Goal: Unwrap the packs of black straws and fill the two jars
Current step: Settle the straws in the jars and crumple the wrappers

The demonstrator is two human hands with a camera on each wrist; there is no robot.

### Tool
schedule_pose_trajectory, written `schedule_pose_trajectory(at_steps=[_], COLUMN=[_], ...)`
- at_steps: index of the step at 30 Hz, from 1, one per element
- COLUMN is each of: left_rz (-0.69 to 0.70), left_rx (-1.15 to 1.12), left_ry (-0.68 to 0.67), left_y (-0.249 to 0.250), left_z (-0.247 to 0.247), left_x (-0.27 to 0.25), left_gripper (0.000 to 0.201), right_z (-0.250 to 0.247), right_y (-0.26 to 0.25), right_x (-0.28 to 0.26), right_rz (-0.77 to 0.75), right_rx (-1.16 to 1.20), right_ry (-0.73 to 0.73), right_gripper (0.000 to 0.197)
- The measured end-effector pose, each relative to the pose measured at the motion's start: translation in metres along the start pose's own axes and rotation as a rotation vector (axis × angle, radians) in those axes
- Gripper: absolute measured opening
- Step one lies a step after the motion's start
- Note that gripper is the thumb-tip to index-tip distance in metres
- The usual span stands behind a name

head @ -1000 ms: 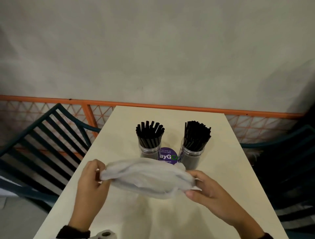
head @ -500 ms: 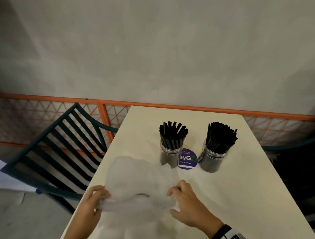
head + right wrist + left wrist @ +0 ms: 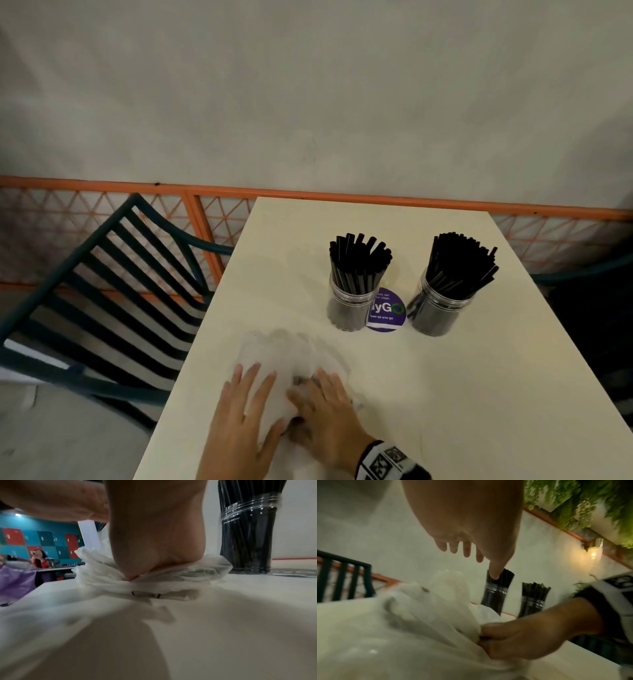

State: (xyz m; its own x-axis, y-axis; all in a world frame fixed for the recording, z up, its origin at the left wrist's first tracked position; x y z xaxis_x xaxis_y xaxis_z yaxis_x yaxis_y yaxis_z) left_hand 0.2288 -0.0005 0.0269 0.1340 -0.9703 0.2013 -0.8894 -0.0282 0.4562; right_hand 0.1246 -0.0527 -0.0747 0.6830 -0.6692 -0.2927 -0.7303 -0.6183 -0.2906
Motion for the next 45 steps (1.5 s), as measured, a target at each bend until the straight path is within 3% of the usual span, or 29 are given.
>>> schedule_pose_trajectory(at_steps=[2, 5, 9, 13, 18, 22, 26, 30, 32, 34, 36, 38, 41, 45], left_rz=[-0.013, -0.178, -0.247, -0.333, -0.390, -0.193, -0.024, -0.013, -0.112, -0.191, -0.219, -0.211, -0.140, -0.052], left_rx=[0.111, 0.215, 0.321, 0.254, 0.025, -0.110, -0.360, -0.586, -0.612, -0.597, -0.586, -0.607, -0.695, -0.850], left_ry=[-0.126, -0.323, -0.463, -0.543, -0.369, -0.109, -0.151, -0.239, -0.272, -0.320, -0.372, -0.408, -0.445, -0.486], left_y=[-0.006, -0.049, -0.073, -0.073, -0.024, 0.057, 0.161, 0.229, 0.237, 0.242, 0.246, 0.249, 0.255, 0.269], left_z=[0.038, 0.082, 0.105, 0.092, 0.029, -0.021, -0.005, 0.055, 0.086, 0.110, 0.127, 0.139, 0.149, 0.153], left_x=[0.003, -0.006, -0.013, -0.003, 0.031, 0.065, 0.106, 0.152, 0.177, 0.199, 0.214, 0.224, 0.233, 0.245], left_gripper=[0.060, 0.061, 0.066, 0.082, 0.071, 0.044, 0.033, 0.068, 0.096, 0.115, 0.129, 0.142, 0.150, 0.152], right_z=[0.007, 0.005, 0.002, -0.031, -0.095, -0.142, -0.171, -0.190, -0.194, -0.195, -0.194, -0.197, -0.217, -0.228], right_y=[0.003, 0.008, 0.008, 0.002, 0.040, 0.102, 0.181, 0.248, 0.275, 0.295, 0.308, 0.314, 0.306, 0.301], right_x=[0.001, 0.002, -0.001, -0.012, -0.044, -0.090, -0.139, -0.164, -0.161, -0.149, -0.130, -0.111, -0.084, -0.052], right_rz=[-0.022, -0.027, -0.060, -0.309, -0.263, -0.203, -0.053, 0.025, 0.058, 0.085, 0.116, 0.138, 0.048, -0.075], right_rx=[0.012, -0.024, -0.013, 0.112, 0.522, 0.643, 0.736, 0.750, 0.754, 0.755, 0.754, 0.754, 0.756, 0.811], right_ry=[-0.007, 0.030, 0.035, 0.131, 0.347, 0.550, 0.765, 0.906, 0.889, 0.832, 0.713, 0.585, 0.549, 0.573], right_gripper=[0.055, 0.052, 0.047, 0.044, 0.036, 0.023, 0.016, 0.014, 0.029, 0.059, 0.096, 0.118, 0.128, 0.120])
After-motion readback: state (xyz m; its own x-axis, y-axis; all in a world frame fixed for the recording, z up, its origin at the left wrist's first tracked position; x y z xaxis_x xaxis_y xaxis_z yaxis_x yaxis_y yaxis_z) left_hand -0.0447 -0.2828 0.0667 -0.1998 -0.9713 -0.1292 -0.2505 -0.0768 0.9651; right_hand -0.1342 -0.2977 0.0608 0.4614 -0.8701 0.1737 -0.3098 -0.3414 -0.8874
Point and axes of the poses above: each hand's wrist, its own x-axis towards the middle knuckle, its own z-axis out of the palm, y = z × x, the point moved 10 cm from there along x, towards the middle knuckle, and after that the axes turned 5 degrees about -z, right-handed, at the moved point
